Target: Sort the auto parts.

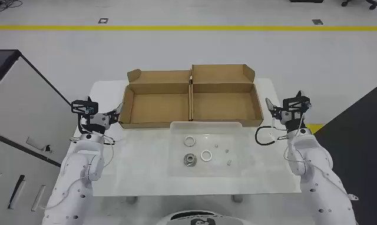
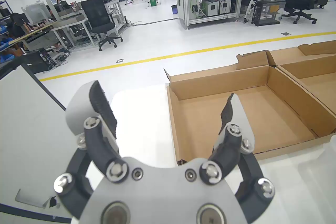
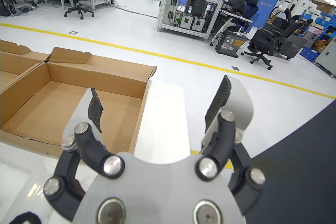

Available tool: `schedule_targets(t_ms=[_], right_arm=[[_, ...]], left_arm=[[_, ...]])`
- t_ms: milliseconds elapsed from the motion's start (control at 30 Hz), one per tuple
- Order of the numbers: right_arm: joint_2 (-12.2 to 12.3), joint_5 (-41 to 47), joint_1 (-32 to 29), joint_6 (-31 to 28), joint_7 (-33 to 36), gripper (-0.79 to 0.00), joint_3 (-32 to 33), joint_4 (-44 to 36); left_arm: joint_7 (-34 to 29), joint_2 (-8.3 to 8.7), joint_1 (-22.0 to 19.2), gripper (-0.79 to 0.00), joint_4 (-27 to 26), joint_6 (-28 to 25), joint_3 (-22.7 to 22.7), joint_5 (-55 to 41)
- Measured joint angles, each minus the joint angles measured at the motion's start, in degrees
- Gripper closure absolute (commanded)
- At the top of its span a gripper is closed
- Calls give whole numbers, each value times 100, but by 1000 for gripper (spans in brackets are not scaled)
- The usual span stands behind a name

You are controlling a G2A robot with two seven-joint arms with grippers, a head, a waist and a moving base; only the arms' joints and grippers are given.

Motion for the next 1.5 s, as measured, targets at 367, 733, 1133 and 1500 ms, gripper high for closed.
schedule_targets(t_ms=[367,733,1133,1500], right_arm=[[125,-365,-387,-1286,645,-785,652,-1221],[420,-251,79,-4501,2964,-785,1437,-2184],[592,296,1124,-5584,4843,-785,268,-2317],[1012,283,1369,-5141,5289,-785,-1080,-2288]], left_arm=[[0,0,0,-785,0,0,0,0],[0,0,0,-785,0,0,0,0],[0,0,0,-785,0,0,0,0],[0,0,0,-785,0,0,0,0]])
